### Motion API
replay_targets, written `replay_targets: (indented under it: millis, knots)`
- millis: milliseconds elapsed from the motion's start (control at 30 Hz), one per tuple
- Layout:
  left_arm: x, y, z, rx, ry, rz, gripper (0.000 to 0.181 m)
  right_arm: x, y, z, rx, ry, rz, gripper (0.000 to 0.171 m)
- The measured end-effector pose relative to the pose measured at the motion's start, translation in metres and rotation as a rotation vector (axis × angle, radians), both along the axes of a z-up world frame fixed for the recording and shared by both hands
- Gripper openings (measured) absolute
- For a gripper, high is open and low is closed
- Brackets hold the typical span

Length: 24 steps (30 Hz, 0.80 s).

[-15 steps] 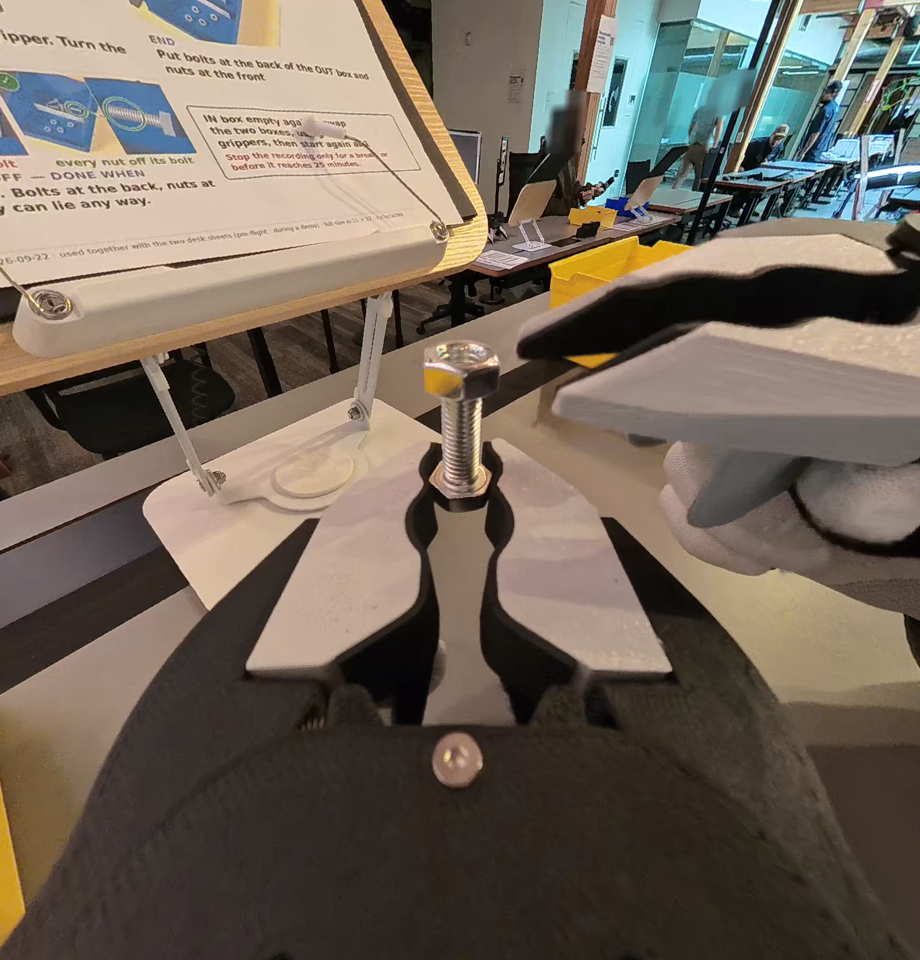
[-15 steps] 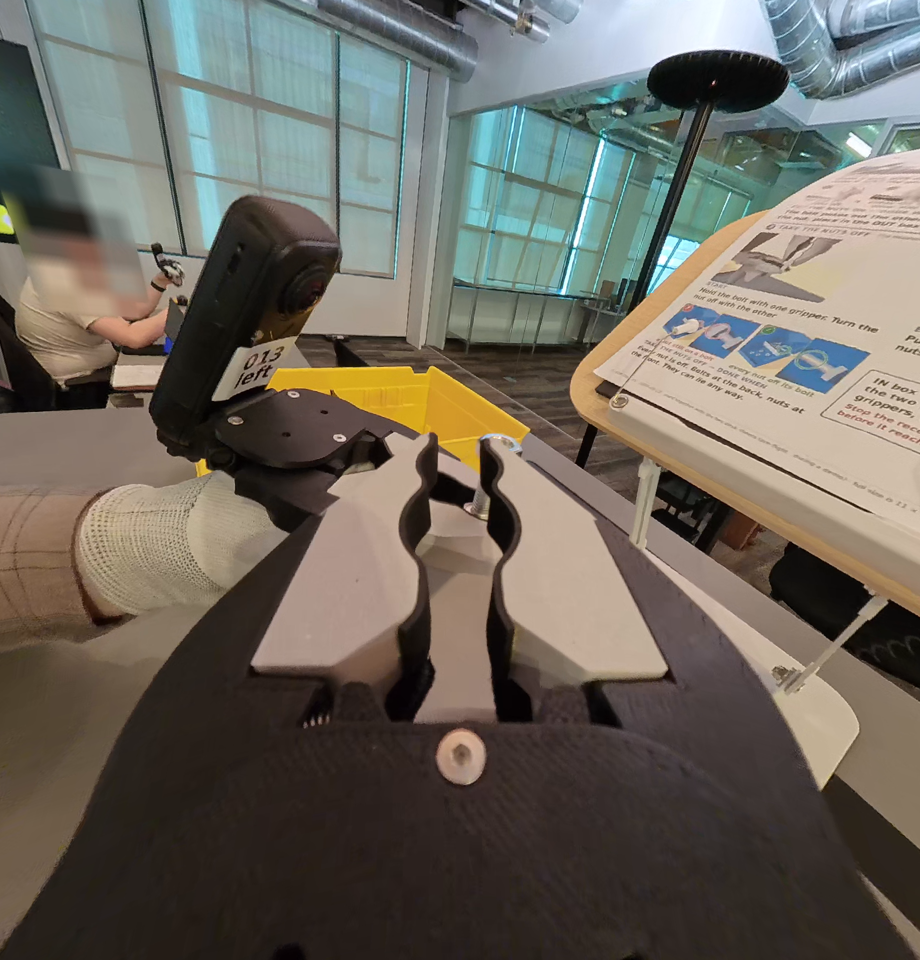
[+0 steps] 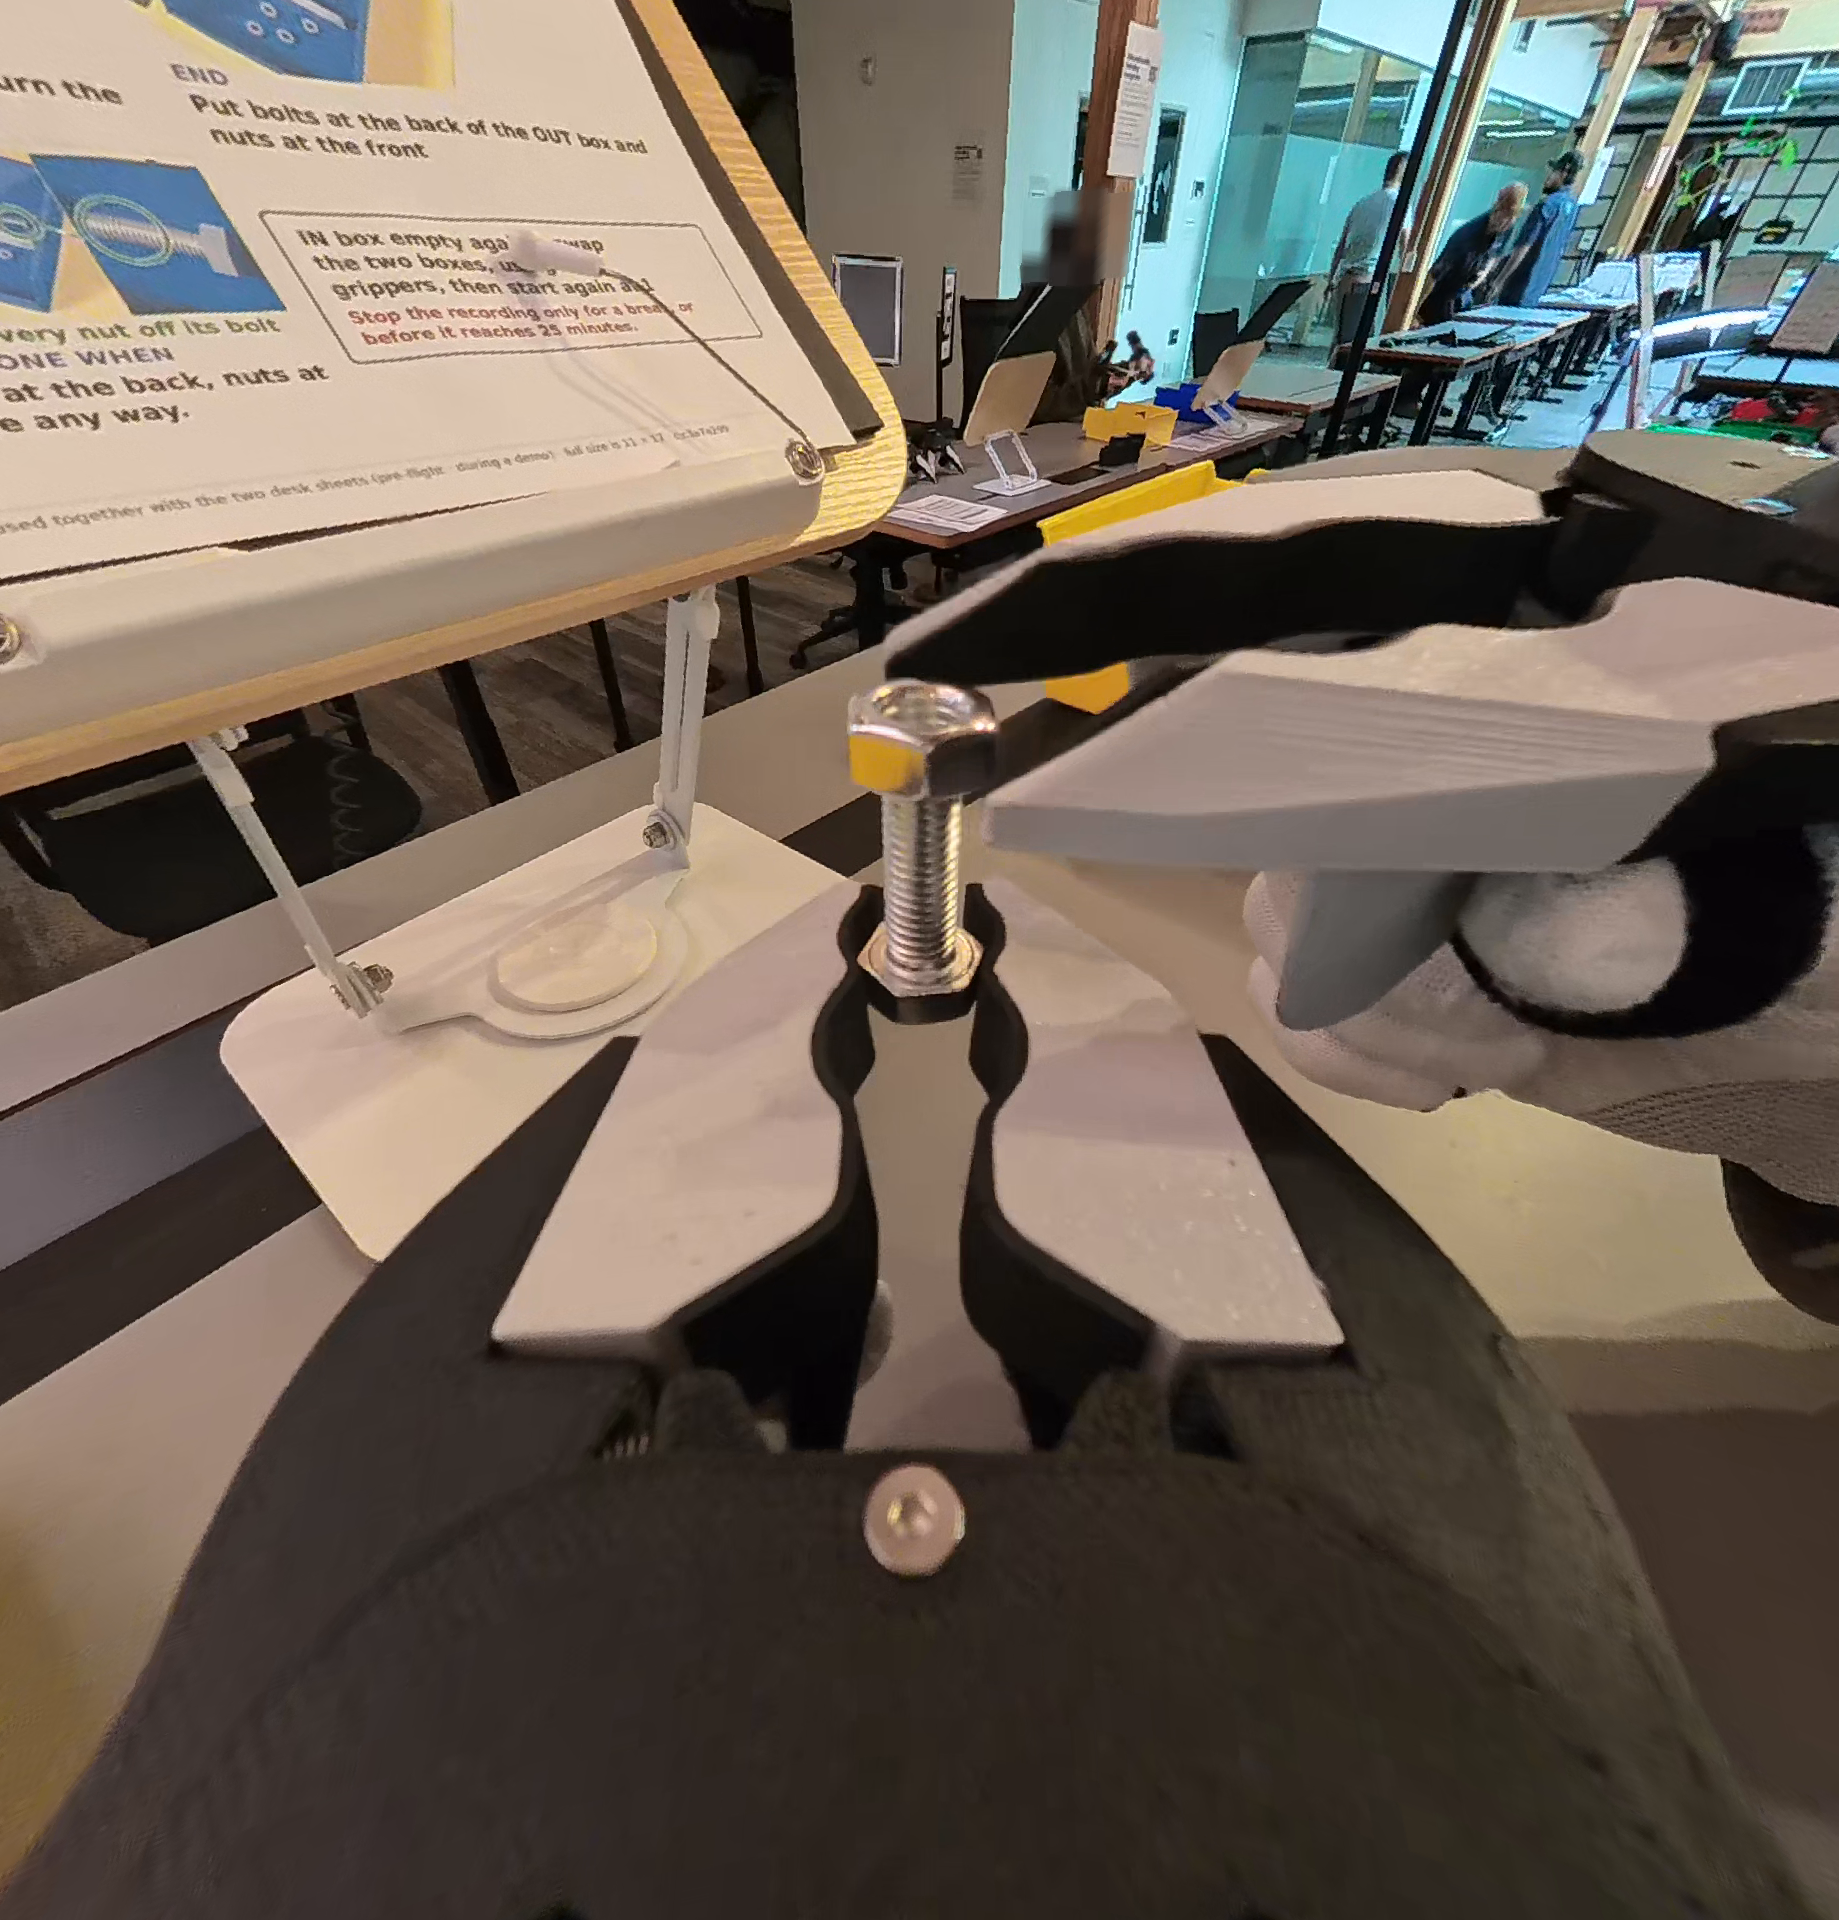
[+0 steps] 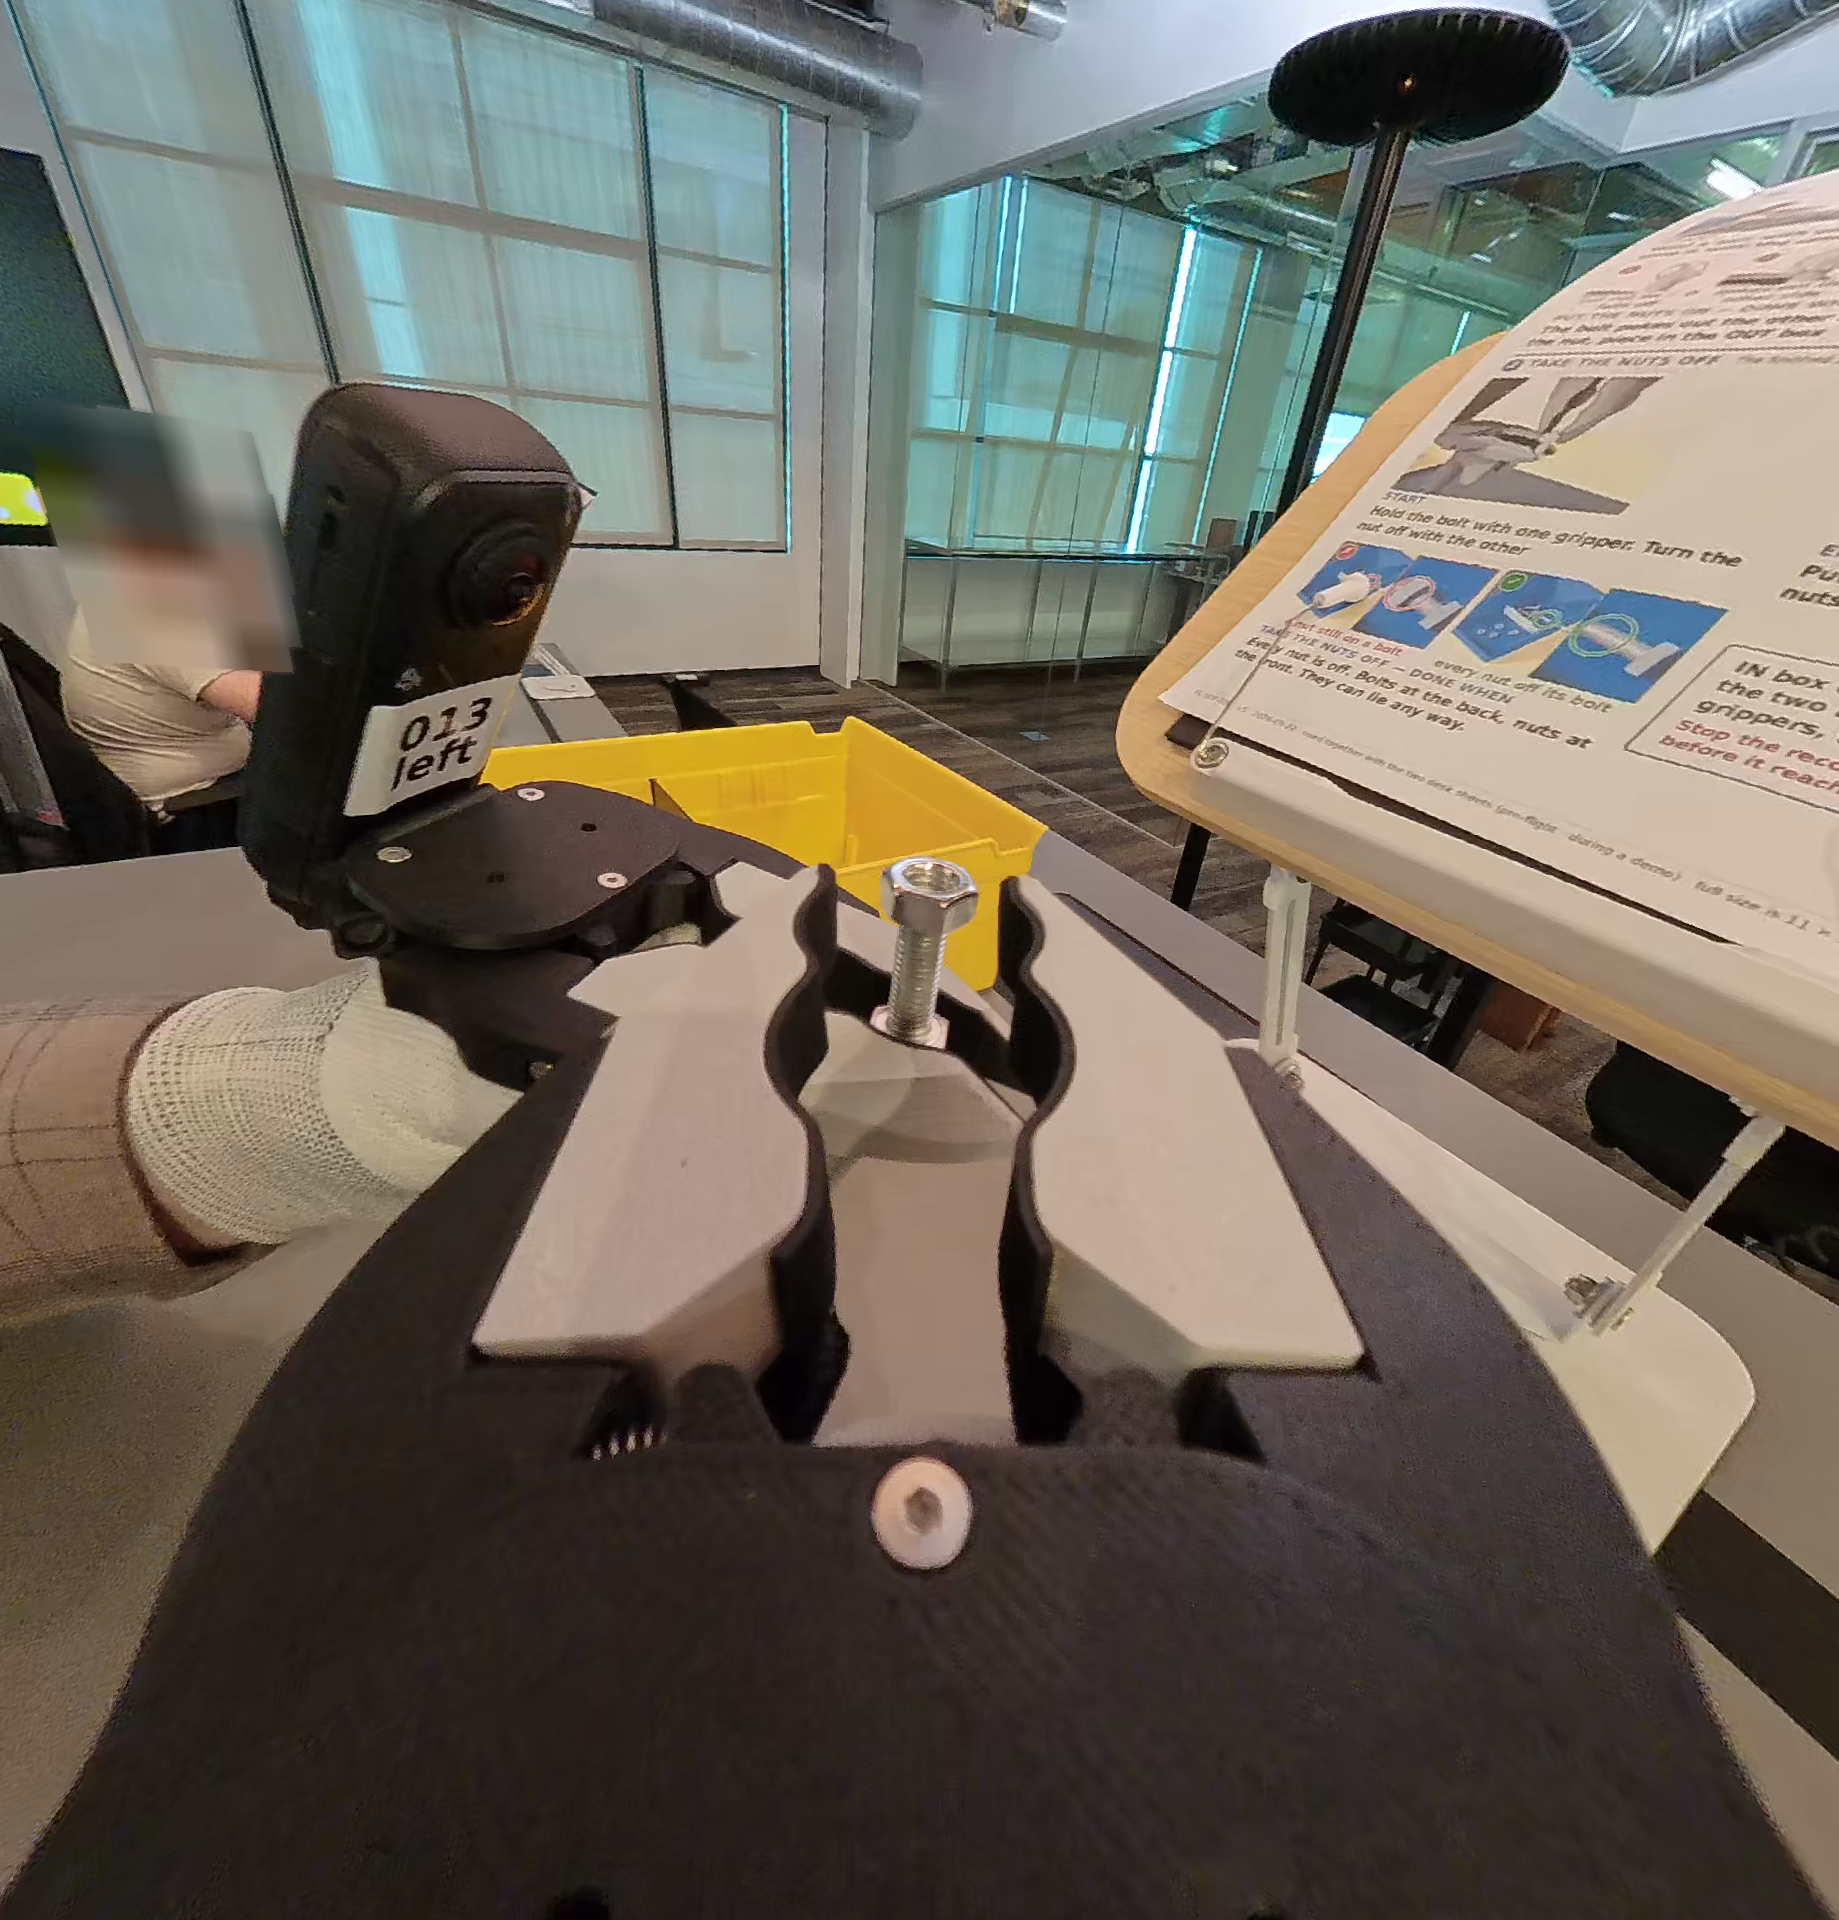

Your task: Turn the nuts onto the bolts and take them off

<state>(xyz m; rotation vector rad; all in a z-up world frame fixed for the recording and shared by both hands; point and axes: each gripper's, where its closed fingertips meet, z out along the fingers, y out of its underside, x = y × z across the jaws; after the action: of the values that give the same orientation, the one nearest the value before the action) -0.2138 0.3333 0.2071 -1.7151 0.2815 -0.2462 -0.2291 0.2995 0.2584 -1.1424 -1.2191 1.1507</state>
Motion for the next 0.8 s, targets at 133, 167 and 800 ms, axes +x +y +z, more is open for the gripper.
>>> replay_targets:
  millis: [133,167,800]
  knots:
    - [-0.0034,0.0003,0.0003,-0.003,-0.010,0.011,0.015,-0.0012,-0.0053,0.0001,0.016,-0.003,0.012,0.028]
    - [-0.0039,0.0003,0.0001,-0.003,-0.010,0.012,0.015,-0.0015,-0.0058,0.0002,0.016,-0.003,0.012,0.028]
    - [-0.0030,0.0005,-0.0016,-0.012,-0.013,0.009,0.015,-0.0012,-0.0048,-0.0008,0.024,-0.003,0.006,0.031]
